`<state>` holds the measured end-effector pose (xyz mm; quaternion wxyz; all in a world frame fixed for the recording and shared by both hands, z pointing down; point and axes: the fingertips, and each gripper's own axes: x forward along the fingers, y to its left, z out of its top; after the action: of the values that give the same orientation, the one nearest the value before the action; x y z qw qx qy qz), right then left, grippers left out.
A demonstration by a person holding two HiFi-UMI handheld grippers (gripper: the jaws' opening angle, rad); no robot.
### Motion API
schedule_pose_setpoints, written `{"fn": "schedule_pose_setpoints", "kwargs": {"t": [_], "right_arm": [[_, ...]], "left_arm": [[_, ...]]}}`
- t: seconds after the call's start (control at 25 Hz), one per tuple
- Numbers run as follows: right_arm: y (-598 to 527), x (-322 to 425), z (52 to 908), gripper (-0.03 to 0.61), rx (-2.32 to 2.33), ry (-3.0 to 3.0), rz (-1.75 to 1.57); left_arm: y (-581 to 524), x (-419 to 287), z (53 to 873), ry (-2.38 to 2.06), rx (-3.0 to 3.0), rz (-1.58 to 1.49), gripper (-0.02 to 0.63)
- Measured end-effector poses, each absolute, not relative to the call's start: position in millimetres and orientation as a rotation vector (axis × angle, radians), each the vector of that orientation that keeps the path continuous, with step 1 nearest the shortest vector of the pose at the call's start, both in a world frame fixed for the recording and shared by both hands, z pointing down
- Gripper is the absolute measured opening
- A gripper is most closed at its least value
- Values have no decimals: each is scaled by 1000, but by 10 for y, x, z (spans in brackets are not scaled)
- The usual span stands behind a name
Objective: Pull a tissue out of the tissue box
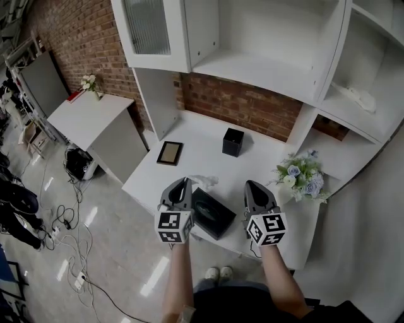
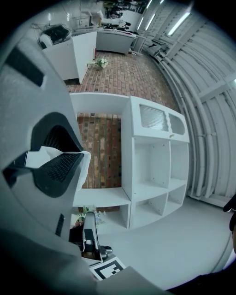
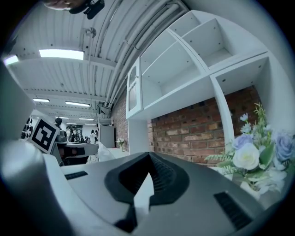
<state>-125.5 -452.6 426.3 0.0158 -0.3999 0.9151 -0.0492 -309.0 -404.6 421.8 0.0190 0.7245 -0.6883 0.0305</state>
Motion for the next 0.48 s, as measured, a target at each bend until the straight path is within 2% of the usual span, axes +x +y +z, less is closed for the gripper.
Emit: {"fn": "schedule_pose_setpoints", "kwargs": {"t": [0.48], "right_arm": [[-4490, -1275, 4270, -3, -1230, 2862, -155]], "left_arm": [[-4018, -3056, 4219, -2117, 2259, 108, 14]]}}
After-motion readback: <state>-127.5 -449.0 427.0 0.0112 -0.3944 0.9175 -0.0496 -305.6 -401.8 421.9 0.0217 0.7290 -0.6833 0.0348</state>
